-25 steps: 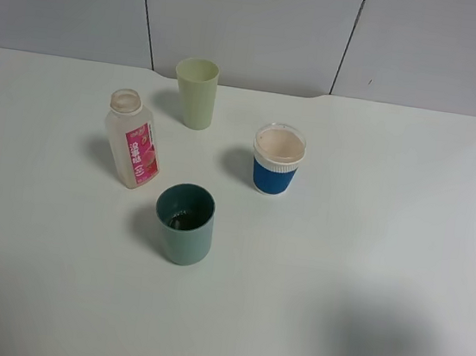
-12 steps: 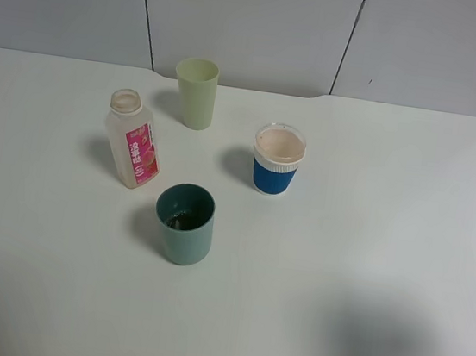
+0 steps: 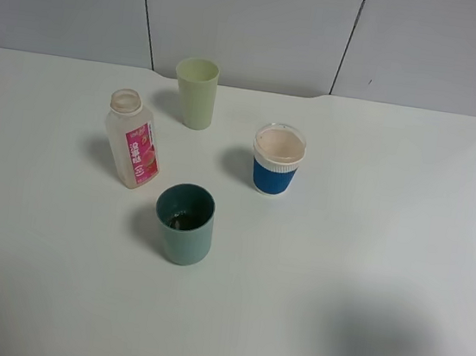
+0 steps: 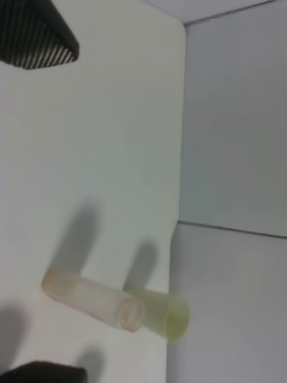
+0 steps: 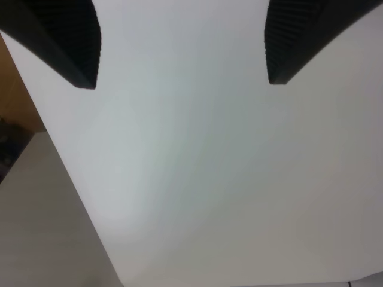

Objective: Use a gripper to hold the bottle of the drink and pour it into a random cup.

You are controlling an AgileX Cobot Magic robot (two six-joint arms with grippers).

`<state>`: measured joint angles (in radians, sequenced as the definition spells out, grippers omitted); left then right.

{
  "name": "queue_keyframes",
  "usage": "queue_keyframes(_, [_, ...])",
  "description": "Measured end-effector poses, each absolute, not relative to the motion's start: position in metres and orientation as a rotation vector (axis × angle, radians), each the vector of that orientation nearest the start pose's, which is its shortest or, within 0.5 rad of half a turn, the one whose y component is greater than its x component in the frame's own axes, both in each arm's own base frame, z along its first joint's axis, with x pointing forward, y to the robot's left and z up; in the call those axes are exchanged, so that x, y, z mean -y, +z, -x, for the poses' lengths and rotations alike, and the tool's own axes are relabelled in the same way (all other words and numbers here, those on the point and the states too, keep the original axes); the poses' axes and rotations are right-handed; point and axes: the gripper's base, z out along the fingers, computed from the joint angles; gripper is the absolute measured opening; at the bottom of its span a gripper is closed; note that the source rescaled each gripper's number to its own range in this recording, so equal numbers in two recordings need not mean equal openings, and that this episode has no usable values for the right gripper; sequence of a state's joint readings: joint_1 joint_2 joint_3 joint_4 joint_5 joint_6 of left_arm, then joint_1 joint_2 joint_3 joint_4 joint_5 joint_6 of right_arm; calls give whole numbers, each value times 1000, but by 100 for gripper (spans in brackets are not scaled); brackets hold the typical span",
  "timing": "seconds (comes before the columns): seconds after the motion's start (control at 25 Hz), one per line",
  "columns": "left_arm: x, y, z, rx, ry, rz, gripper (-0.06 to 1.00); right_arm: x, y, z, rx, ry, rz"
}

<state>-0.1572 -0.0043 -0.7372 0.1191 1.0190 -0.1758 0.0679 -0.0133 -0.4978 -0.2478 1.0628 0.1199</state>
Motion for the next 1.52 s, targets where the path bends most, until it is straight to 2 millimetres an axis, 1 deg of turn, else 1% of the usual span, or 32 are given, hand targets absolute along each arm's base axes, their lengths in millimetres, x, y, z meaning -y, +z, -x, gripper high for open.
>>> queue_keyframes(0.12, [-14,344,38,-1744,-69,65,100,20,278,7,-2014,-177,-66])
queue_keyframes(0.32, [-10,339,36,-1762,-32,102,100,20,278,7,-2014,-177,-66])
queue_keyframes(0.52, [-8,333,35,-1809,20,145,100,20,278,7,-2014,-177,-66])
queue_keyframes(0.64, [-8,323,30,-1852,30,142,100,20,278,7,-2014,-177,-66])
queue_keyframes(0.96, [-5,289,9,-1970,24,107,100,20,278,7,-2014,-177,-66])
queue_keyframes(1.08, [-4,287,8,-1976,17,85,100,20,278,7,-2014,-177,-66])
queue_keyframes(1.24, [-4,281,6,-2010,19,76,100,20,278,7,-2014,-177,-66])
queue_keyframes(1.52, [-3,280,6,-2015,17,77,100,20,278,7,-2014,-177,-66])
